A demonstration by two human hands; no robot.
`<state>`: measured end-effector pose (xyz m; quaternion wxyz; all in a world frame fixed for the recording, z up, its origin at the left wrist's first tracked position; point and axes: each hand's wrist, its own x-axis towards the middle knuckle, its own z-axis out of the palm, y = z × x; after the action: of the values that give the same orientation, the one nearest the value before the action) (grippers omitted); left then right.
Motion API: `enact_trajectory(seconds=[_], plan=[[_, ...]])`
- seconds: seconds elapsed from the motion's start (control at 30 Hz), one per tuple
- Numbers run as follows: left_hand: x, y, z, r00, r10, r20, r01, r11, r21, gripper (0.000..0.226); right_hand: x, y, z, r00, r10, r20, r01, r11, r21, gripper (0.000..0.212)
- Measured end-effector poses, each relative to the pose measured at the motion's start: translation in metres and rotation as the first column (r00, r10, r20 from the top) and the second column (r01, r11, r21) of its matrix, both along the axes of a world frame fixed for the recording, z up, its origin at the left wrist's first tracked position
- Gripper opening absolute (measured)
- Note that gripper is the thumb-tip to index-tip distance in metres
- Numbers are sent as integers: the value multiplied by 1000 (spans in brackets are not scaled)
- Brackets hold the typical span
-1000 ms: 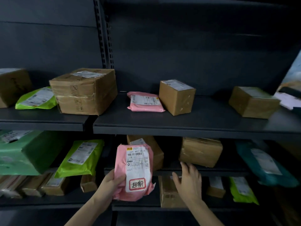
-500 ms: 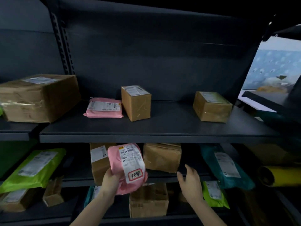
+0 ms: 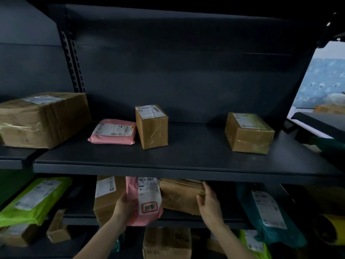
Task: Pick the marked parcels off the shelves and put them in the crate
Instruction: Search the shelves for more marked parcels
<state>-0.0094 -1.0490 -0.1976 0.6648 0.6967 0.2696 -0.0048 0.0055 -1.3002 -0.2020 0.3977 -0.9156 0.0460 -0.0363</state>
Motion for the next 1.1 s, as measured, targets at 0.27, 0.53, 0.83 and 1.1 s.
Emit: enact_trajectory(seconds=[0.27, 0.53, 0.83, 1.1], plan=[[-33, 10, -4, 991, -127, -37, 125, 990, -69, 12, -41, -14, -10, 990, 9, 141, -10, 1000, 10, 53], [-81, 5, -1, 933, -358, -39, 353, 931, -91, 23, -86, -51, -22, 990, 4, 144, -16, 997, 82, 50], [-81, 3, 3, 986, -169, 16, 169, 974, -153, 31, -90, -50, -18, 991, 75, 115, -70, 996, -47, 53], [-81, 2, 5, 983, -178, 33, 181, 973, -143, 47, -112, -57, -32, 983, 114, 144, -93, 985, -147, 47]])
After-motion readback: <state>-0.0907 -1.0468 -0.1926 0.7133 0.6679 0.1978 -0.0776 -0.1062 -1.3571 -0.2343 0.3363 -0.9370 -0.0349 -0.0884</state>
